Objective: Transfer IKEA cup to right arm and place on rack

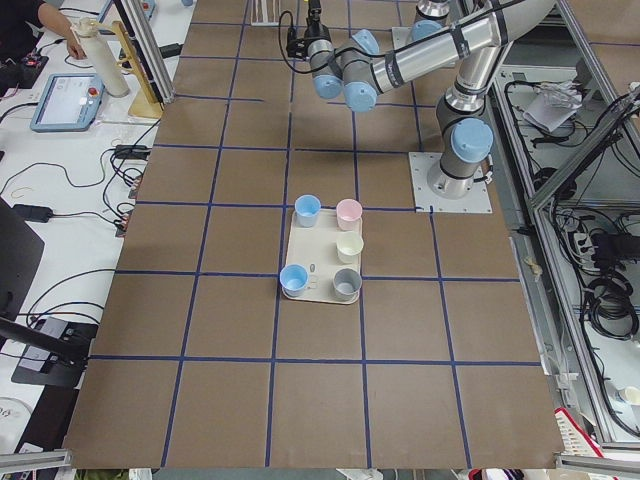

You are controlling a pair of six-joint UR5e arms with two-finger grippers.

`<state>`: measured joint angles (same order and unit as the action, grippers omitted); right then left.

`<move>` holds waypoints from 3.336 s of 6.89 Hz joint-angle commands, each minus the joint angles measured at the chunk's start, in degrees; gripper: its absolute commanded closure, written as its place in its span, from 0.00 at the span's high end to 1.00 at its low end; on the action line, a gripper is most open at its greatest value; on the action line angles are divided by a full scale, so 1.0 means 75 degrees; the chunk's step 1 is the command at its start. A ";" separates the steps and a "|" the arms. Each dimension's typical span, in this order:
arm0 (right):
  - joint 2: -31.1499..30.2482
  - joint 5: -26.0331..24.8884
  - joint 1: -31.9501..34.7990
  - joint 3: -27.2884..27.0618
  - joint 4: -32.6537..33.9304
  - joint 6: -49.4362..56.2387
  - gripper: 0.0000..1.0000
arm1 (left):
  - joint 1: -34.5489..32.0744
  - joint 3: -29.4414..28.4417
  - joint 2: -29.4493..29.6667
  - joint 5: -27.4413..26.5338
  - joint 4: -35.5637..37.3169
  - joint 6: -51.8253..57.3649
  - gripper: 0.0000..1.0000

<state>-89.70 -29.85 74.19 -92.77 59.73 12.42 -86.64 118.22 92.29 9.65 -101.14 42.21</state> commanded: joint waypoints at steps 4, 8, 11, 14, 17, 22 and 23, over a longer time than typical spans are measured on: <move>0.0193 -0.5242 -0.0411 0.0299 0.3675 -0.0790 0.64 | 0.0969 -0.1825 0.0701 -0.4811 0.0987 -0.2771 1.00; 0.1059 -0.8236 -0.0574 0.0264 0.7050 0.0627 0.66 | 0.0422 -0.3231 0.0961 -1.1840 0.3012 -0.4913 1.00; 0.1413 -0.8254 -0.1241 0.0171 0.7434 0.1496 0.66 | 0.0068 -0.5127 0.0574 -1.3696 0.0205 -0.5041 1.00; 0.1775 -0.8184 -0.1266 0.0158 0.7493 0.1813 0.66 | -0.0483 -0.5698 0.0422 -1.4023 -0.0072 -0.5662 1.00; 0.2140 -0.8160 -0.1266 0.0170 0.8126 0.1802 0.76 | -0.0483 -0.5615 0.0316 -1.3896 0.0044 -0.5756 1.00; 0.1183 -0.7717 -0.0835 0.0334 0.5603 0.0661 1.00 | -0.0483 -0.5661 0.0269 -1.3896 0.0267 -0.5756 1.00; 0.1017 -0.7715 -0.0392 0.0323 0.5061 -0.0031 1.00 | -0.0483 -0.5650 0.0269 -1.3896 0.0267 -0.5756 1.00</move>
<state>-79.95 -88.39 68.05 -90.36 103.65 18.19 -90.26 75.78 94.34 -94.57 -99.15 -0.95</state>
